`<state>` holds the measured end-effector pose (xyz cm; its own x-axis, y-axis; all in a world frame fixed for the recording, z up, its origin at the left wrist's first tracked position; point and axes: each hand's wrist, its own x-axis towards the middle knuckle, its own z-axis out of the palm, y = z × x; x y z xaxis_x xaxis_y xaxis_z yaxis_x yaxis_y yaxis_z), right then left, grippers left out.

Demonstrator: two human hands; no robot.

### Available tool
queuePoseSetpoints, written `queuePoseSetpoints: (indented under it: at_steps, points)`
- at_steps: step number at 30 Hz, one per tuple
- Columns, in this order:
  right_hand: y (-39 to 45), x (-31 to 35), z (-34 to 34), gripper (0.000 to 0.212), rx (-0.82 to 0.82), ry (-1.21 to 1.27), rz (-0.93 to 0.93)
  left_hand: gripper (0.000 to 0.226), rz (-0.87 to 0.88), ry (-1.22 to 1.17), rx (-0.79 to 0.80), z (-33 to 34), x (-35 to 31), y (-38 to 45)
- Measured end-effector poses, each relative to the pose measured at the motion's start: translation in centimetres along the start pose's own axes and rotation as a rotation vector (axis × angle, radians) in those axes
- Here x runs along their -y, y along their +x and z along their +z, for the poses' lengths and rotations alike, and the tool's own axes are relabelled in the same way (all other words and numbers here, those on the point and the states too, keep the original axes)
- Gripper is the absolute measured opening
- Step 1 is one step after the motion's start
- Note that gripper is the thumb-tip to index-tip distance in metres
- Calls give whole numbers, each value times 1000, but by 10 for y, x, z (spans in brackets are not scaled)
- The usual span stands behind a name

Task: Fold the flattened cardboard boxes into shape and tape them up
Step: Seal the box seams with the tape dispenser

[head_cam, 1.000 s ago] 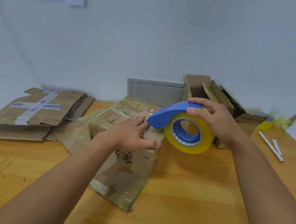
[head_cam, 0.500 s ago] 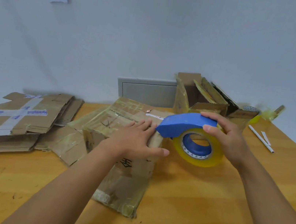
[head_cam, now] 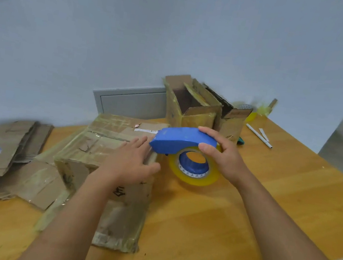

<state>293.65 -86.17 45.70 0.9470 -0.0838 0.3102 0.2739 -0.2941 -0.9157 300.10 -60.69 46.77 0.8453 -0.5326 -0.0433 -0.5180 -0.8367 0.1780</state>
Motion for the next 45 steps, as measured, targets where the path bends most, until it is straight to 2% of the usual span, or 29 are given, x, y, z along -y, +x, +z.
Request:
queuePoseSetpoints:
  at_steps: [10, 14, 18, 22, 25, 29, 34, 40, 45]
  points:
    - [3, -9, -31, 44, 83, 8, -52, 98, -203, -195, -10, -14, -14, -7]
    - [-9, -17, -53, 40, 115, -26, -55, 93, -229, -218, 0, -15, -22, -10]
    - [-11, -23, -47, 43, 163, -95, -75, 85, -268, -310, -14, -17, -29, -6]
    - [-8, -25, -36, 44, 171, -118, -78, 69, -214, -91, -50, -8, -36, 6]
    - [-3, -25, -34, 45, 168, -117, -77, 73, -172, 3, -102, 3, -37, 3]
    - [4, -28, -26, 46, 182, -108, -81, 69, -122, -28, -103, 5, -33, -1]
    - [10, -32, -25, 40, 172, -110, -53, 61, -135, -1, -144, 8, -33, 3]
    - [12, -36, -29, 45, 179, -102, -38, 49, -137, -23, -214, 12, -31, 8]
    - [0, -39, -43, 43, 174, -88, -29, 43, -157, -48, -195, 8, -34, 9]
